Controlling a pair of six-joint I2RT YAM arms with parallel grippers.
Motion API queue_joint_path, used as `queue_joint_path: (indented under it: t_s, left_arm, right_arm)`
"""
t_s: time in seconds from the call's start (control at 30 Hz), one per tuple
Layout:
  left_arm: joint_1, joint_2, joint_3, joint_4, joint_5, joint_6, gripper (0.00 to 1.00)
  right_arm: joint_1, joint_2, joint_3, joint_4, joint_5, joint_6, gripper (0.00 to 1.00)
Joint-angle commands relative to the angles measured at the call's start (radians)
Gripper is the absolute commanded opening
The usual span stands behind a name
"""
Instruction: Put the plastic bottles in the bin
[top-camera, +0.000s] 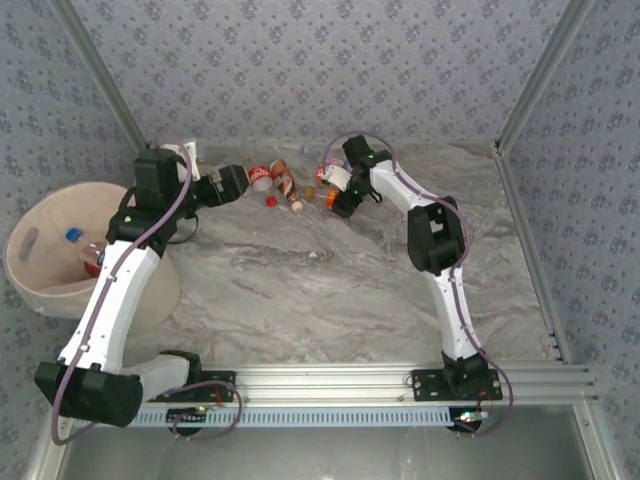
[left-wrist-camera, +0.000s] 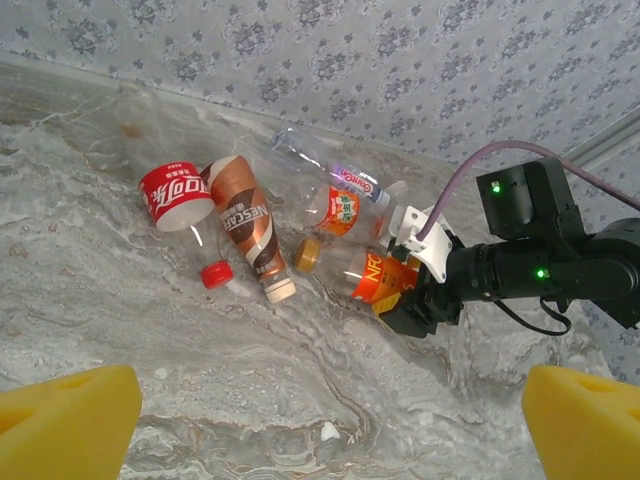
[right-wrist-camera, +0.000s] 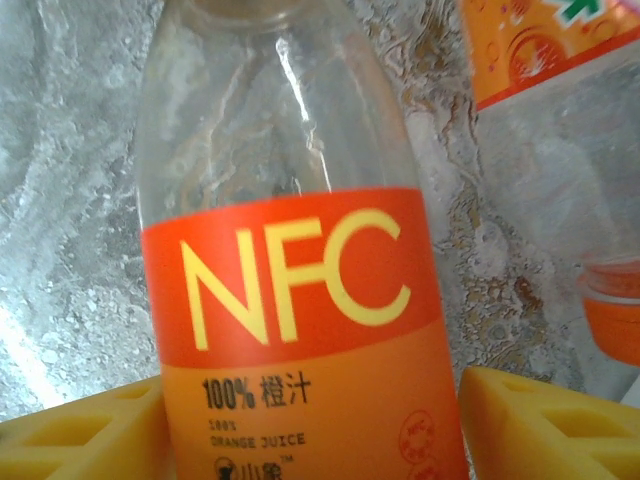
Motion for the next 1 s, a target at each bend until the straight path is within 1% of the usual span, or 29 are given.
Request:
queue_joint_path:
  t_s: [0.0,0.07,0.13,0.27,0.4,0.5,0.6,0.67,0.83,0.97]
  left_arm:
    - [-0.003,0.007,0.018,-0.002,0.004,0.004,0.98]
    - [-0.003,0.010,0.017,-0.001,-0.001,0.007,0.98]
    - [-0.003,0.015,0.015,-0.001,-0.002,0.007,0.98]
    - [-0.003,0.028,0.016,0.004,0.006,0.003,0.98]
    - [-0.003,0.037,0.014,0.004,0.013,0.002,0.98]
    - [-0.005,0.041,0.008,0.014,0.030,-0.016,0.98]
    - [-0.007,0.042,-0.003,0.043,0.069,-0.054,0.98]
    - [-0.012,0.043,-0.017,0.062,0.085,-0.077,0.98]
    - [-0.043,0.057,-0.043,0.087,0.107,-0.123,0.98]
    - [-0.103,0.069,-0.081,0.152,0.114,-0.179,0.98]
  right_arm:
    - [0.011,0.022,-0.010,-0.012,0.025,-0.018,0.73]
    - [0.015,0.023,-0.021,-0.001,0.025,-0.019,0.73]
    - [0.017,0.023,-0.026,0.008,0.035,-0.020,0.71]
    - [0.020,0.002,-0.043,0.025,0.022,-0.012,0.62]
    - [0.029,-0.079,-0.128,0.087,0.016,-0.002,0.55]
    - [0.036,-0.173,-0.213,0.143,0.015,0.050,0.52]
    - [0.046,-0.311,-0.363,0.254,0.013,0.152,0.50]
    - [0.049,-0.398,-0.468,0.332,-0.001,0.251,0.48]
    - [0.043,-0.565,-0.683,0.465,-0.094,0.464,0.48]
    - [0.043,-0.691,-0.820,0.579,-0.175,0.648,0.49]
